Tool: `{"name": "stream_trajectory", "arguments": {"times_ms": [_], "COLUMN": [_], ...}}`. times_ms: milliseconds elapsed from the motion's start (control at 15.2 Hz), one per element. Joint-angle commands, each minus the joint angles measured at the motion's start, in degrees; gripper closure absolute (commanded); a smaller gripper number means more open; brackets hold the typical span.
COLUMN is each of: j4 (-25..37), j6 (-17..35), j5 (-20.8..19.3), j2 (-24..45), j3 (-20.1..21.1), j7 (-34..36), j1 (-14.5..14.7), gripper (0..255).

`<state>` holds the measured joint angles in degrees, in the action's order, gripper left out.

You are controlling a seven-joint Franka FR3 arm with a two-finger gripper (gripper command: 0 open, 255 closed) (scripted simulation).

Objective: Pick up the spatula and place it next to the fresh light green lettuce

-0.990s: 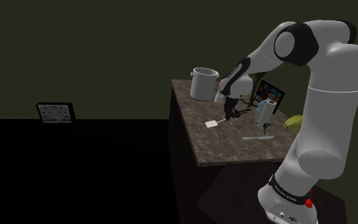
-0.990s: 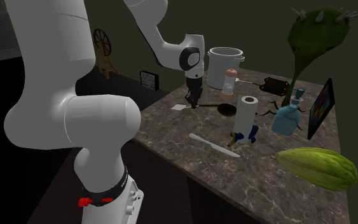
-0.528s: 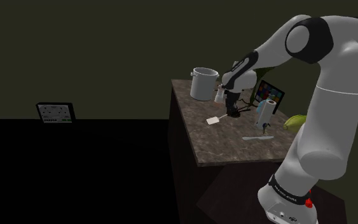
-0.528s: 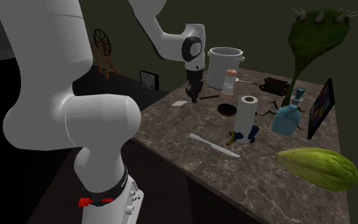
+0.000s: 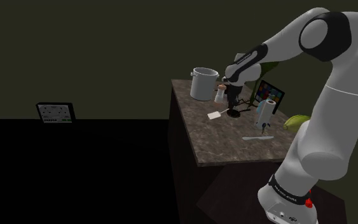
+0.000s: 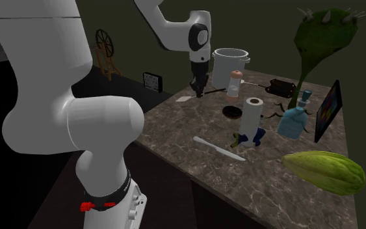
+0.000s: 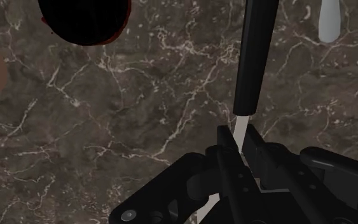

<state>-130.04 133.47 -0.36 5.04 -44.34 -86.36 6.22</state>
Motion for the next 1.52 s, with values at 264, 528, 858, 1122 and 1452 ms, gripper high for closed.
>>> {"name": "stream_trajectory", "arguments": {"times_ms": [264, 528, 858, 1122, 1452], "j4": [1.5, 3.0, -1.4, -7.1, -12.7], "j6": [-4.5, -7.7, -8.5, -8.9, -10.6], "j5": [-3.6, -5.4, -11.4, -18.1, -25.2], "j2": [-4.0, -6.3, -13.2, -21.0, -29.7], "j3": [-0.3, -0.2, -0.9, -1.3, -1.8], "j7": [2.5, 3.7, 4.8, 5.0, 3.4], "j1": [0.6, 0.8, -1.1, -5.1, -11.5], "gripper": [255, 255, 255, 255, 255]}}
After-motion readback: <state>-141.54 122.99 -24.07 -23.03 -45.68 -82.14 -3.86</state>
